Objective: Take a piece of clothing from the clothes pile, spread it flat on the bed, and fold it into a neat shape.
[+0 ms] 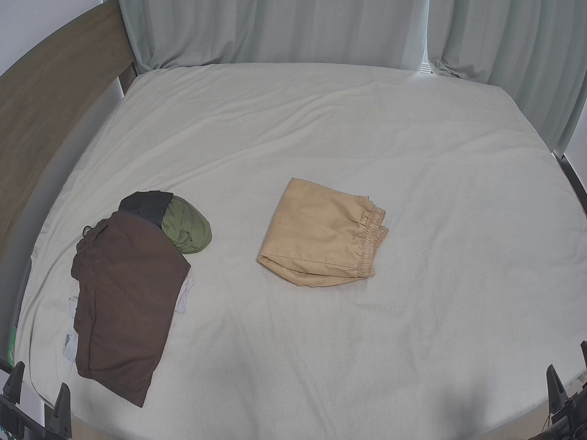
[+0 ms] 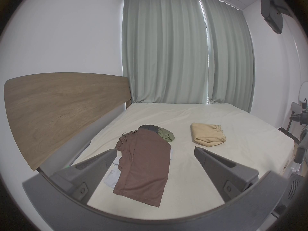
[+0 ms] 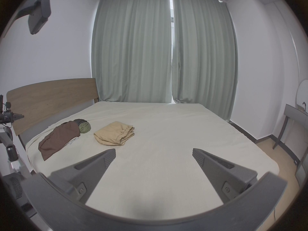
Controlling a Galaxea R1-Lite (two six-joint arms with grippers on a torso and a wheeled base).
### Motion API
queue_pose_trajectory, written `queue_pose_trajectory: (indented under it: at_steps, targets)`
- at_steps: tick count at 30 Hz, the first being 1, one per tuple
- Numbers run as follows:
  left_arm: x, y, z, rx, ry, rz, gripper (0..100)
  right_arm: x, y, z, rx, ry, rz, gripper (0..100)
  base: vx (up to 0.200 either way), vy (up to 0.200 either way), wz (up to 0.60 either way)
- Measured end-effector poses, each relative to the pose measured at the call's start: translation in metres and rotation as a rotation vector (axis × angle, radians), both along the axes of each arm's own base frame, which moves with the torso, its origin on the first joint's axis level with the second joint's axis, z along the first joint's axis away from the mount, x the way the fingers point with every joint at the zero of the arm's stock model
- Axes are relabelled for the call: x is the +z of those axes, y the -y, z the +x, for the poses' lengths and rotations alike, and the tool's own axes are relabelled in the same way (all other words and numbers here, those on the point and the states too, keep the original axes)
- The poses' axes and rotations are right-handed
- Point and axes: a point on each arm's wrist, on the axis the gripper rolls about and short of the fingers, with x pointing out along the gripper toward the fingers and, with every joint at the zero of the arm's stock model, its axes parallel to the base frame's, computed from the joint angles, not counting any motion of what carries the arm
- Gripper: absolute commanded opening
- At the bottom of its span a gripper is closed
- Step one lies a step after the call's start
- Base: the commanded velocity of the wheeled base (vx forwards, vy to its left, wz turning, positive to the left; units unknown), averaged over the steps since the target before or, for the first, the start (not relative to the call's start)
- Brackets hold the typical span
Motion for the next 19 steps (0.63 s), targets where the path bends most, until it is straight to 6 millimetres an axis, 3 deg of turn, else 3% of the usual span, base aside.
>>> queue_pose_trajectory:
  at_steps: [19]
  targets:
    - [-0.0002,0.0002,-0.0001,-0.008,-0.002,0.002,100,0.0002,0.0000,0.0000,0.003,0.000,0.025,100,0.000,0.000,0.00]
